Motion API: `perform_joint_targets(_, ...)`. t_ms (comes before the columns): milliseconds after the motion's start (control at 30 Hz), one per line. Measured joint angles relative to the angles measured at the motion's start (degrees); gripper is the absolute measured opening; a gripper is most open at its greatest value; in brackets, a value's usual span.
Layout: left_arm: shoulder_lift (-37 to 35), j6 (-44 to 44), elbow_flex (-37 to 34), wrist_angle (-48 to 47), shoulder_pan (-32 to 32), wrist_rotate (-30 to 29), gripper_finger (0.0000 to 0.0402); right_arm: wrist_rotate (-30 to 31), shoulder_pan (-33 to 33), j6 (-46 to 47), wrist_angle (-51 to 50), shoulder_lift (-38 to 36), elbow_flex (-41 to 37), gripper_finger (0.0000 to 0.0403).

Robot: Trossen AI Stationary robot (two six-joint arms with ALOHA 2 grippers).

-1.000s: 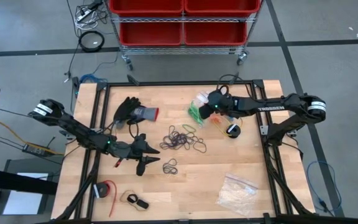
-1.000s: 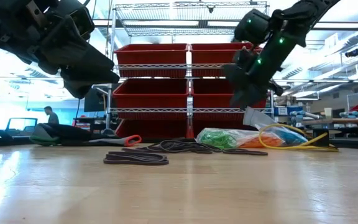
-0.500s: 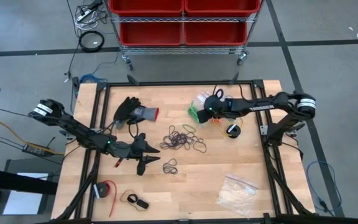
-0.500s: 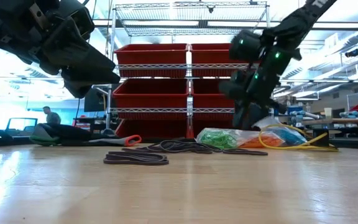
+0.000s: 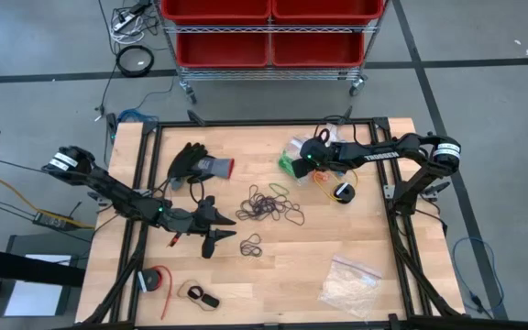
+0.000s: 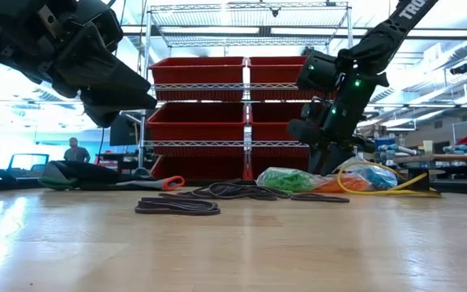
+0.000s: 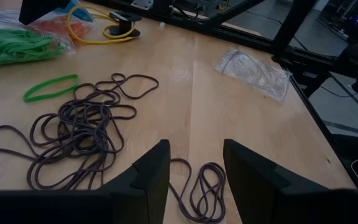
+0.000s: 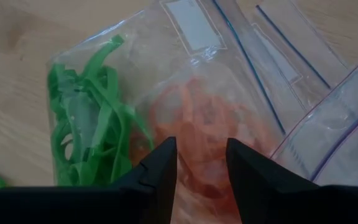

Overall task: Sort rubber bands
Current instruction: Close the transparent zip bag

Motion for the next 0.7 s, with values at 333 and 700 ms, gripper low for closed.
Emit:
perform_joint_targets(333, 0.0, 0.0, 0.0, 0.1, 0.0, 0.0, 0.0158, -0.6, -0.1, -1.5, 3.7, 7.4, 0.3, 0.0067)
perform_joint_targets(700, 0.0, -0.1, 0.0, 0.9, 0.2, 0.0, 0.0158, -2.9, 3.5, -4.7, 4.6, 2.2, -0.3, 0.0002)
